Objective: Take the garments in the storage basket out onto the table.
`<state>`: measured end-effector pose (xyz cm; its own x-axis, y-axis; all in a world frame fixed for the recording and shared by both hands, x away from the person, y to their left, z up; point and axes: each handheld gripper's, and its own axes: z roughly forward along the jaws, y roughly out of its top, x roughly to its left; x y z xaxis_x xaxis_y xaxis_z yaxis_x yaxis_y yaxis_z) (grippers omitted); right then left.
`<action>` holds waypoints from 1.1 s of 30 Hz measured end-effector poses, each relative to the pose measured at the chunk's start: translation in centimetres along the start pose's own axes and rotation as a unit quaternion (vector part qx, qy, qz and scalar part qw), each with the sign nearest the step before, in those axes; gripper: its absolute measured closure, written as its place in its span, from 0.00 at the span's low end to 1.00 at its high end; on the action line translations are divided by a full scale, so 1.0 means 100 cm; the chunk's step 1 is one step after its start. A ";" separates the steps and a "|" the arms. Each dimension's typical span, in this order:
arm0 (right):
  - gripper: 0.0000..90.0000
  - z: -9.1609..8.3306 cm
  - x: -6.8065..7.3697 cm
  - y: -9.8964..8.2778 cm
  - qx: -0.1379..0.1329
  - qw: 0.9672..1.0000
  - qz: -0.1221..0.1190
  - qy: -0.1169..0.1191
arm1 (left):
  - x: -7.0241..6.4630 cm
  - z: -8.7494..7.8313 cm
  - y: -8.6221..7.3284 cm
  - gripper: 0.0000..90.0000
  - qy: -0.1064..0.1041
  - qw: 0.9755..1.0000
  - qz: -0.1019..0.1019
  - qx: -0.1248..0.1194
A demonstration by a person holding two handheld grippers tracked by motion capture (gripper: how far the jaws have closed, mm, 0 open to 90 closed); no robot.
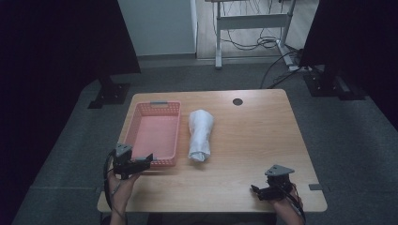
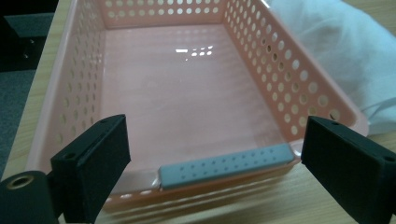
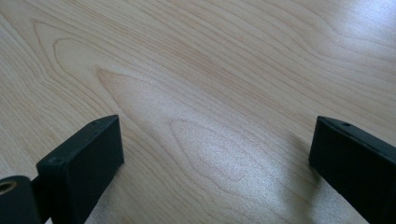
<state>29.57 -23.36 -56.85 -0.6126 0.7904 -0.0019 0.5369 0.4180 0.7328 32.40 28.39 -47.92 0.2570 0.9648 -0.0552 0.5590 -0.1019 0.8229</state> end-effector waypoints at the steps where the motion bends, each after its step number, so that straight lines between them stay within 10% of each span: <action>1: 0.03 0.000 0.000 0.000 0.000 1.000 0.000 0.000 | 0.002 -0.001 -0.003 0.08 0.001 1.000 -0.001 0.000; 33: 0.03 0.000 0.000 0.000 0.000 1.000 0.000 0.000 | 0.016 -0.003 -0.051 0.08 0.020 1.000 -0.013 0.009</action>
<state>29.57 -23.35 -56.85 -0.6123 0.7906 -0.0019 0.5371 0.4177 0.7328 29.71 30.54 -51.99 0.2101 0.9762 -0.0538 0.5799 -0.0801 0.8108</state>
